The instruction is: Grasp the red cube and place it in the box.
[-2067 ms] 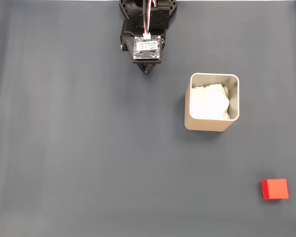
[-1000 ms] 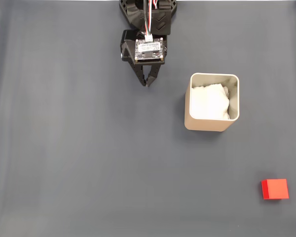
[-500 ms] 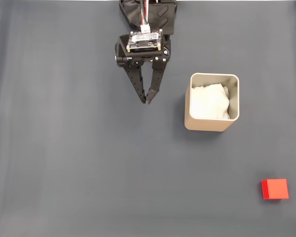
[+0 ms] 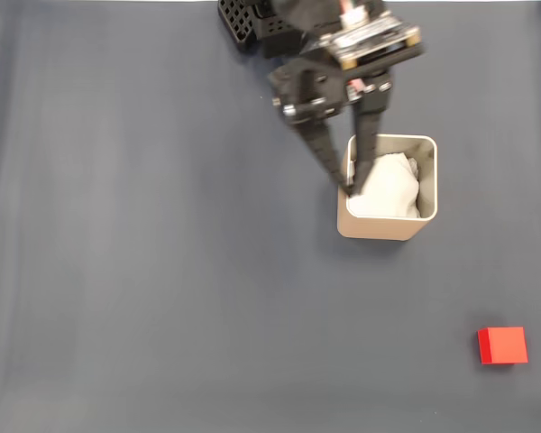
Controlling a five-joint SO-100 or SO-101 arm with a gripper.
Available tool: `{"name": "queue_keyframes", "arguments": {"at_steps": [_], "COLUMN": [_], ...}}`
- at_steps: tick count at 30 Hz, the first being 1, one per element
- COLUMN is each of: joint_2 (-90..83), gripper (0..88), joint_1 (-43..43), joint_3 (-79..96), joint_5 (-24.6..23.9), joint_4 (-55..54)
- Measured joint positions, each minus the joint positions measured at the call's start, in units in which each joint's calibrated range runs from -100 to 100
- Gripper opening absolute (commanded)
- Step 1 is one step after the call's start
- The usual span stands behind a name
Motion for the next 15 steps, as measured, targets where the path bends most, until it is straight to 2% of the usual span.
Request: {"name": "queue_keyframes", "arguments": {"at_steps": [7, 15], "joint_2": [3.21, 11.50], "gripper": [0.5, 0.5], "joint_1": [-8.87, -14.05], "joint_3": [-4.55, -11.57], "joint_5": [2.20, 2.20], "joint_4": [3.57, 5.44]}}
